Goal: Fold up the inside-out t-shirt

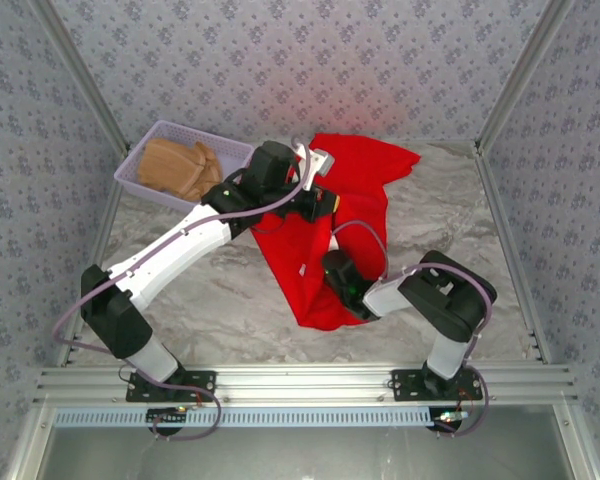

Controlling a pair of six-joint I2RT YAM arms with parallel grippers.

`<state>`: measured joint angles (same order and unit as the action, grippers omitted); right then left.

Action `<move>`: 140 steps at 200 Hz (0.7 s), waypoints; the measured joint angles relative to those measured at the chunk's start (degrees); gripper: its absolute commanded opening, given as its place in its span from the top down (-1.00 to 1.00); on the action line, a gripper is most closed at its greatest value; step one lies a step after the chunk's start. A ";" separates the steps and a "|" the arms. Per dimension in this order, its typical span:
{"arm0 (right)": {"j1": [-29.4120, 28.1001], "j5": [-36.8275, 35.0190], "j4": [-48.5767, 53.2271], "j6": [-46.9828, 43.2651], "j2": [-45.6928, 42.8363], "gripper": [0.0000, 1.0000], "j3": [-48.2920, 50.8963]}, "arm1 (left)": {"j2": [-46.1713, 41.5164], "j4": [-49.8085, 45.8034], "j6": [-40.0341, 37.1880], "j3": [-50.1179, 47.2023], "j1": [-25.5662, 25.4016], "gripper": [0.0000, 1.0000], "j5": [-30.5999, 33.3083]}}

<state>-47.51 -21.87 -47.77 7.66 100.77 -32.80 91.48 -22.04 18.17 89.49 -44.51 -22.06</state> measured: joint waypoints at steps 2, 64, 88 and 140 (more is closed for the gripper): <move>0.13 0.00 0.28 0.02 0.13 0.49 -0.28 | 0.00 0.00 0.00 0.00 -0.02 1.00 -0.11; 6.19 0.70 11.89 2.99 8.39 0.19 -15.91 | -2.25 2.36 1.44 0.39 -2.80 1.00 -5.40; 6.60 1.64 16.68 4.52 11.15 0.07 -21.38 | -2.80 2.91 1.42 3.96 -4.96 1.00 -7.63; 10.10 1.95 26.45 6.36 12.17 -0.09 -29.27 | -6.75 4.26 1.42 6.08 -7.28 1.00 -11.04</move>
<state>-37.41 -19.92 -21.32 14.02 112.95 -62.06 84.73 -17.78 19.59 95.57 -51.79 -33.10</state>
